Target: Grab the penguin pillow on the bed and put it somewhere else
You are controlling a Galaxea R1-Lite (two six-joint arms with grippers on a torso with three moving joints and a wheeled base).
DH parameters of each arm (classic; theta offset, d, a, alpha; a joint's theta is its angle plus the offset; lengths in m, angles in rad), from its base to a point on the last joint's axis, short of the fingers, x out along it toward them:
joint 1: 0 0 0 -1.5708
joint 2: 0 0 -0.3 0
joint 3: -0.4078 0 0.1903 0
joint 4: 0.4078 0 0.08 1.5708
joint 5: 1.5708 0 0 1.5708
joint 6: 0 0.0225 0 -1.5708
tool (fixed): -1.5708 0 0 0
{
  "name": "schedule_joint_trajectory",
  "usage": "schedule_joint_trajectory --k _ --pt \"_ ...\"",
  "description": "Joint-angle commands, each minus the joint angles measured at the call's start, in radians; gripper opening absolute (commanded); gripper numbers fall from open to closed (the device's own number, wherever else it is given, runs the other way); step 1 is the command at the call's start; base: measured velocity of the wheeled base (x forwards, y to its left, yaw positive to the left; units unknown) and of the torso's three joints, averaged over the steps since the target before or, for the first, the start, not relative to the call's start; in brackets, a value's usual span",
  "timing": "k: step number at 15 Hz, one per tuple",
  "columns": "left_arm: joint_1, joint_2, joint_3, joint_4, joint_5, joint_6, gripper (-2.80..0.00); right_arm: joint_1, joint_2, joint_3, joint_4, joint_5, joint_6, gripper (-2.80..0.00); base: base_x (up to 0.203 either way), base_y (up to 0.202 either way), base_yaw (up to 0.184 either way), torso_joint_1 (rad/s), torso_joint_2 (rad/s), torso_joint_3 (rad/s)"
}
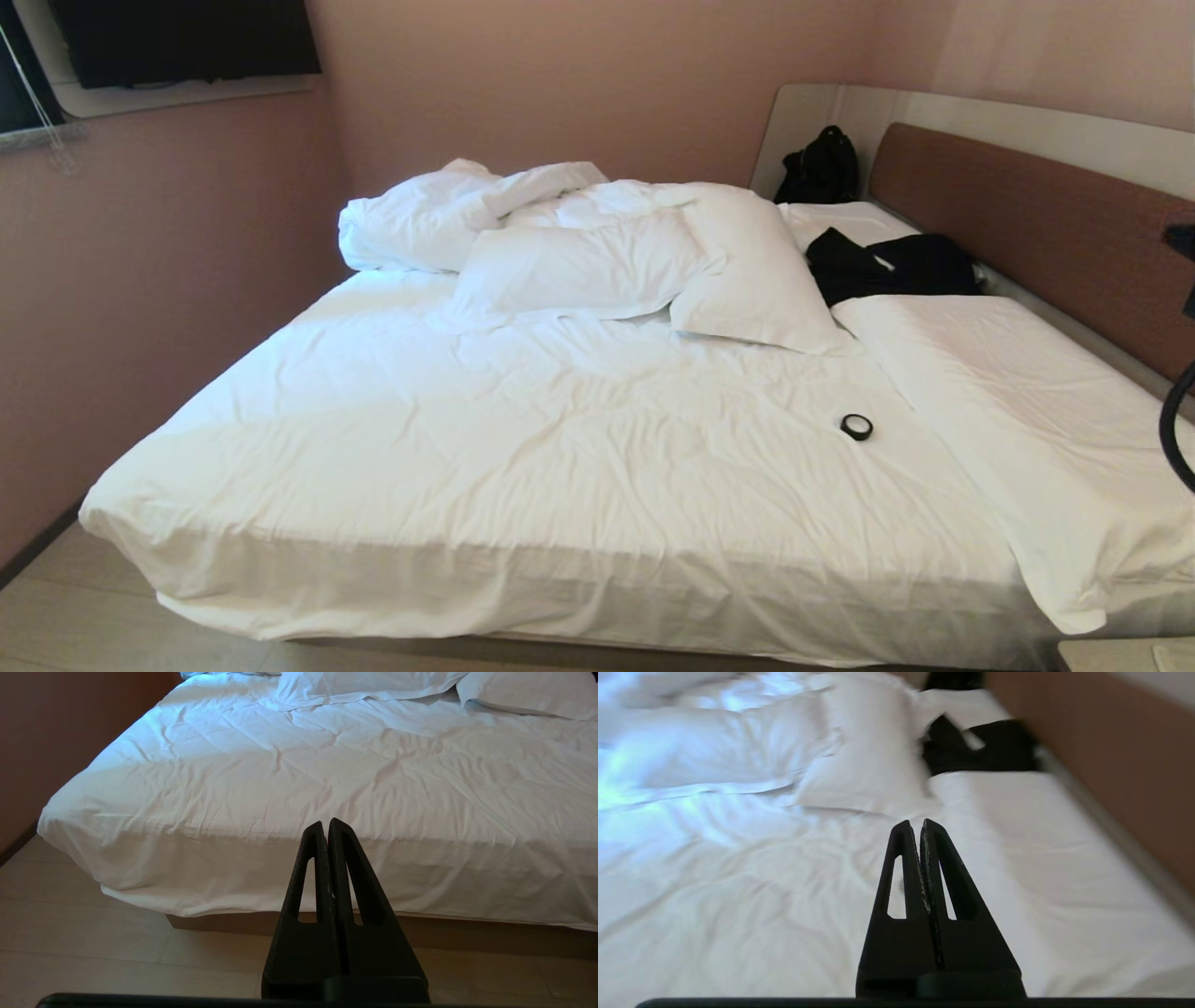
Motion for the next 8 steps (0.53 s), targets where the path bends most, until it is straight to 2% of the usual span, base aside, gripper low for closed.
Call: schedule_joint_trajectory --k 1,3,5,8 --pt "0.000 0.000 0.002 0.001 0.000 -0.001 -2.80 -0.013 -0.125 0.113 0.041 0.287 0.156 -2.80 0.000 0.000 0.000 0.000 0.00 0.000" --pt "0.000 0.000 0.002 0.001 0.000 -0.001 -2.80 -0.014 -0.232 0.183 0.044 0.286 0.095 -2.80 0.000 0.000 0.000 0.000 0.00 0.000" --pt "0.000 0.000 0.002 -0.001 0.000 -0.001 -2.80 -0.017 -0.344 0.243 0.047 0.273 0.077 -2.80 0.000 0.000 0.000 0.000 0.00 0.000" --pt "0.000 0.000 0.002 0.001 0.000 0.000 -2.80 -0.019 -0.512 0.314 0.070 0.204 0.067 -2.80 0.000 0.000 0.000 0.000 0.00 0.000"
